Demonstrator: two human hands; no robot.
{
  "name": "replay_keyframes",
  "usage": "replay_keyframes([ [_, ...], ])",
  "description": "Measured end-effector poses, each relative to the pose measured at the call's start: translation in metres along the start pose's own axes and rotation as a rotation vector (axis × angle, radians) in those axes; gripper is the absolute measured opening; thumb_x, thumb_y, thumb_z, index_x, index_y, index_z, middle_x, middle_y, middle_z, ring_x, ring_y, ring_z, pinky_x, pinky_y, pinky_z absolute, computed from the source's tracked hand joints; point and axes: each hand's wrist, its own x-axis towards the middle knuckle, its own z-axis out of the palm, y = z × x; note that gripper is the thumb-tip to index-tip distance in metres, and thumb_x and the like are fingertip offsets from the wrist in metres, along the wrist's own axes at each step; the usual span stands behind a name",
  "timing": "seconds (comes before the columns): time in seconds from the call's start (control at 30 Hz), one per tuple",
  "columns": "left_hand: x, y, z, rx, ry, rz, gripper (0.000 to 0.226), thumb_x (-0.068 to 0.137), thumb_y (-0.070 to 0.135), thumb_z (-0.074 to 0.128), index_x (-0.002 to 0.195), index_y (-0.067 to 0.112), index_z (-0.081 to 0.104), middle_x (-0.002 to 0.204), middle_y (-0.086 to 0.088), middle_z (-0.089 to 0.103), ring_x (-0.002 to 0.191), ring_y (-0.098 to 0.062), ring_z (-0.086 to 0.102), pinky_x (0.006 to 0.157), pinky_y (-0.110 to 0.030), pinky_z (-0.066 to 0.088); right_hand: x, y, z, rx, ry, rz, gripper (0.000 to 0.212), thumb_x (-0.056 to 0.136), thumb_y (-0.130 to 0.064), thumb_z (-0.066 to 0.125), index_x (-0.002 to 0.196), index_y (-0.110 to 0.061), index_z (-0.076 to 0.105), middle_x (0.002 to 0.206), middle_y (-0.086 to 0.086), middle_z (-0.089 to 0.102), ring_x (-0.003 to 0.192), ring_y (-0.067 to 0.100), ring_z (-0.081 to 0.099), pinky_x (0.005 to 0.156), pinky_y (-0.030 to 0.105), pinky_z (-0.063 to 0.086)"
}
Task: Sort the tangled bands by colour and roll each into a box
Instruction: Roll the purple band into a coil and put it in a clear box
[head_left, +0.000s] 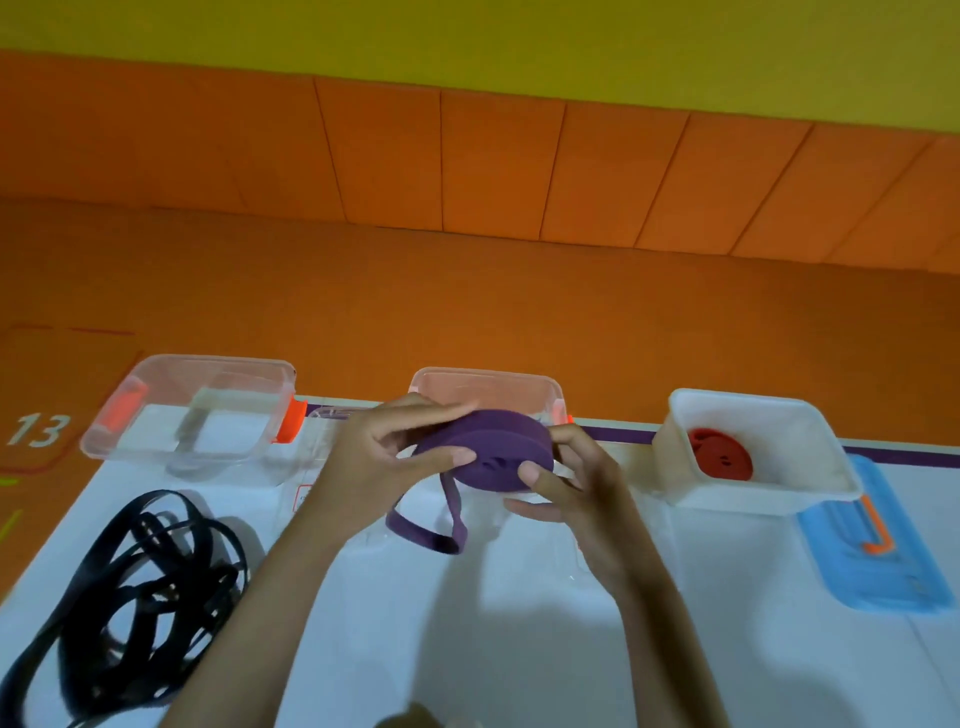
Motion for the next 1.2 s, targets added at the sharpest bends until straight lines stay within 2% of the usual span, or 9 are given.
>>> replay_keyframes([
  [0.13,-0.009,0.007,0.007,-0.060,0.157,0.057,0.038,0.071,0.040,0.096,0.105,0.037,0.078,0.101,0.005,0.080,0.091,-0.011,0.075,0.082,-0.021,0.058,-0.008,0.001,0.008,0.081,-0.034,-0.023,0.027,0.096,-0.019,0.076,0.121,-0.017,0.065,0.126,0.008,0.071,0.118,0.035,0.071,0.085,0.045,0.064],
  [0.2,-0.016,0.009,0.008,-0.084,0.161,0.079,0.029,0.074,0.037,0.093,0.100,0.038,0.080,0.103,0.006,0.080,0.096,-0.010,0.074,0.087,-0.020,0.057,-0.013,-0.001,0.011,0.103,-0.013,-0.032,0.035,0.093,-0.025,0.080,0.123,-0.017,0.064,0.126,0.010,0.071,0.118,0.037,0.071,0.086,0.046,0.064],
  [0.4,-0.036,0.016,-0.002,-0.066,0.071,0.069,0.036,0.082,0.028,0.084,0.117,0.034,0.080,0.120,0.005,0.077,0.114,-0.018,0.072,0.096,-0.026,0.057,-0.029,-0.001,0.021,0.069,-0.009,-0.027,0.035,0.098,-0.021,0.075,0.130,-0.025,0.061,0.130,0.007,0.071,0.120,0.035,0.071,0.085,0.045,0.064],
  [0.53,-0.052,0.016,-0.002,-0.028,0.132,0.057,0.039,0.082,0.019,0.088,0.114,0.039,0.080,0.115,0.007,0.079,0.107,-0.017,0.074,0.094,-0.025,0.058,-0.039,-0.009,0.024,-0.114,-0.020,0.026,0.026,0.094,-0.024,0.079,0.116,-0.032,0.066,0.119,-0.003,0.075,0.111,0.024,0.075,0.076,0.039,0.066],
  [0.67,-0.062,0.018,0.004,-0.040,0.136,0.087,0.027,0.078,0.019,0.089,0.101,0.032,0.082,0.112,0.001,0.078,0.111,-0.025,0.073,0.097,-0.034,0.059,-0.046,-0.009,0.026,-0.271,-0.034,0.036,0.029,0.090,-0.013,0.082,0.105,-0.035,0.071,0.108,-0.008,0.075,0.100,0.020,0.077,0.070,0.033,0.065],
  [0.8,-0.063,0.025,0.011,-0.027,0.115,0.142,0.019,0.080,0.022,0.088,0.096,0.030,0.084,0.110,0.002,0.075,0.109,-0.025,0.071,0.094,-0.033,0.058,-0.054,-0.009,0.031,-0.147,-0.007,0.014,0.025,0.088,-0.022,0.084,0.109,-0.029,0.073,0.113,-0.001,0.075,0.107,0.026,0.076,0.077,0.037,0.065],
  [1.03,-0.056,0.027,-0.002,0.023,-0.075,0.073,0.033,0.094,0.029,0.074,0.125,0.039,0.077,0.114,-0.001,0.066,0.113,-0.023,0.063,0.098,-0.040,0.054,-0.050,-0.005,0.030,0.010,-0.005,0.010,0.028,0.091,-0.026,0.083,0.115,-0.022,0.068,0.121,0.005,0.071,0.114,0.034,0.073,0.081,0.045,0.065],
  [1.13,-0.048,0.029,-0.003,-0.019,0.013,0.053,0.033,0.086,0.031,0.083,0.118,0.037,0.078,0.110,0.004,0.075,0.102,-0.015,0.070,0.091,-0.027,0.055,-0.046,0.001,0.034,0.123,-0.029,0.054,0.034,0.092,-0.026,0.081,0.120,-0.017,0.065,0.128,0.015,0.069,0.117,0.039,0.071,0.086,0.051,0.064],
  [1.2,-0.043,0.026,-0.001,-0.050,0.106,0.055,0.027,0.080,0.030,0.089,0.104,0.035,0.076,0.103,0.005,0.076,0.096,-0.014,0.071,0.087,-0.026,0.057,-0.041,0.002,0.036,0.155,-0.040,0.058,0.036,0.094,-0.025,0.079,0.125,-0.018,0.064,0.130,0.017,0.069,0.119,0.039,0.070,0.088,0.050,0.063],
])
